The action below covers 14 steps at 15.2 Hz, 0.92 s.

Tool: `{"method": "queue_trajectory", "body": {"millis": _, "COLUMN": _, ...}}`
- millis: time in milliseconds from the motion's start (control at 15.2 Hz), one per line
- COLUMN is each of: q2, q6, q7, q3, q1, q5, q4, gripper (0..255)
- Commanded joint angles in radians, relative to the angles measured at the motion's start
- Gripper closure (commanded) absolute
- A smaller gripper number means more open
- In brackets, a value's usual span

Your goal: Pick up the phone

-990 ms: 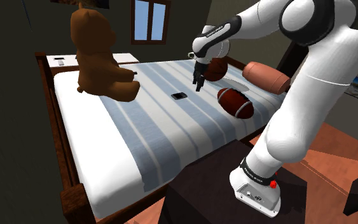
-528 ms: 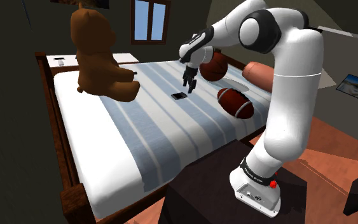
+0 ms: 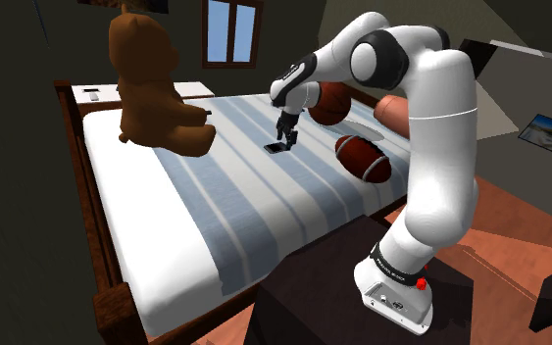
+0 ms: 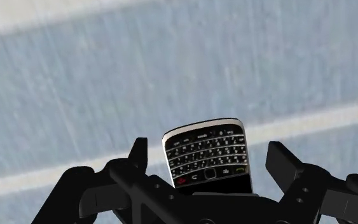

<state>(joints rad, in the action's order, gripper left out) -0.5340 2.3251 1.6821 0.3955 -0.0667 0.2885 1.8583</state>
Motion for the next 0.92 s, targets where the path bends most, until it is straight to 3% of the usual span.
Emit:
{"method": "queue_trajectory", "body": {"millis": 0, "q2": -0.013, "q6": 0.016, "q7": 0.006, "q3": -0.005, "q1": -0.004, "q5": 0.008, "q4": 0.003, "gripper": 0}}
{"method": "queue_trajectory", "body": {"millis": 132, "q2": -0.013, "q6": 0.016, "q7": 0.006, "q3": -0.005, "q1": -0.004, "q5": 0.008, "q4": 0.003, "gripper": 0}}
{"method": "queue_trajectory", "body": {"millis": 198, "q2": -0.014, "q6": 0.015, "q7": 0.006, "q3": -0.005, "q1": -0.005, "q5": 0.008, "q4": 0.002, "gripper": 255}}
{"method": "queue_trajectory", "body": {"millis": 858, "q2": -0.004, "q6": 0.007, "q7": 0.003, "q3": -0.002, "q1": -0.002, "q5": 0.003, "q4": 0.002, "gripper": 255}}
